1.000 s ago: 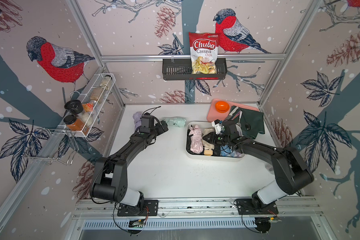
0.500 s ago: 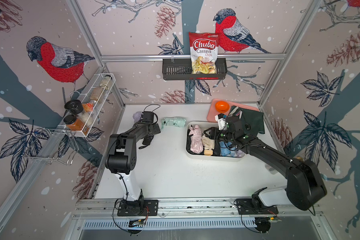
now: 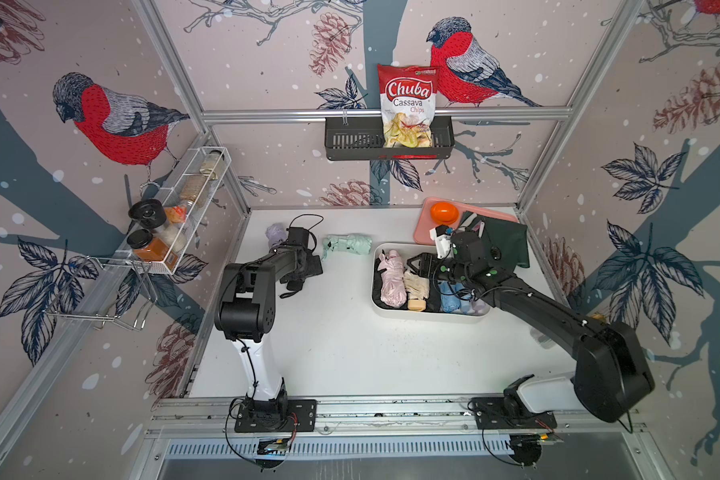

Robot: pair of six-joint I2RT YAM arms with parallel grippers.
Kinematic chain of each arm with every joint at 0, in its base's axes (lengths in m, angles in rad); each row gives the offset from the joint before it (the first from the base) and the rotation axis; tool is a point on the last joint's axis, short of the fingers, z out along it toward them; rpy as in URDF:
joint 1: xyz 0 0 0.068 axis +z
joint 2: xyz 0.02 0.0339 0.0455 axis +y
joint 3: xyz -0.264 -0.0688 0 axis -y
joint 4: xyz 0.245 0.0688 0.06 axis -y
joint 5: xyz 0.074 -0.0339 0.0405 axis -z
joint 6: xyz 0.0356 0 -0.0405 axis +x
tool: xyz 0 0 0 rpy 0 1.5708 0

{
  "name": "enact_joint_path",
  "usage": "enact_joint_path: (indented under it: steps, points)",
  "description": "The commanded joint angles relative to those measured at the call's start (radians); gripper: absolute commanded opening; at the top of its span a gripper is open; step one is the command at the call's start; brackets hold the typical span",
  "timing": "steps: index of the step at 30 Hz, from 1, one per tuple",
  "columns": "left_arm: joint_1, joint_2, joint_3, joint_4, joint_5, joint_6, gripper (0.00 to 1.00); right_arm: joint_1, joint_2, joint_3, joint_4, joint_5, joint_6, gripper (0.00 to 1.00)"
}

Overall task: Put the umbrella into the storage box
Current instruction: Pick up the umbrella from the center of the board.

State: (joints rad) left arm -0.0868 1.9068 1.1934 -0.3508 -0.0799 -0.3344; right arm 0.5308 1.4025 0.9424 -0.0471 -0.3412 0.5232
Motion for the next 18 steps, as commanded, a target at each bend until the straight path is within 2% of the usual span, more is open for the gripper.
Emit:
enact_joint_path:
  steps: [1,7,13,16,18]
  points:
    - [-0.016,-0.025,-0.009,0.025,0.074,0.002,0.99,0.006,0.013,0.018,0.0,0.008,-0.003,0.56]
    - [-0.011,-0.019,-0.009,0.016,0.012,-0.028,0.97,0.011,0.026,0.029,0.003,0.011,0.0,0.57]
    - [0.012,0.035,0.015,-0.012,-0.067,-0.094,0.86,0.011,0.024,0.03,-0.003,0.016,-0.002,0.57]
    - [0.012,0.049,0.01,0.005,-0.039,-0.096,0.75,0.011,0.018,0.029,-0.003,0.02,-0.002,0.57]
    - [0.011,0.052,0.006,0.014,-0.015,-0.095,0.62,0.011,0.018,0.029,-0.003,0.022,-0.002,0.57]
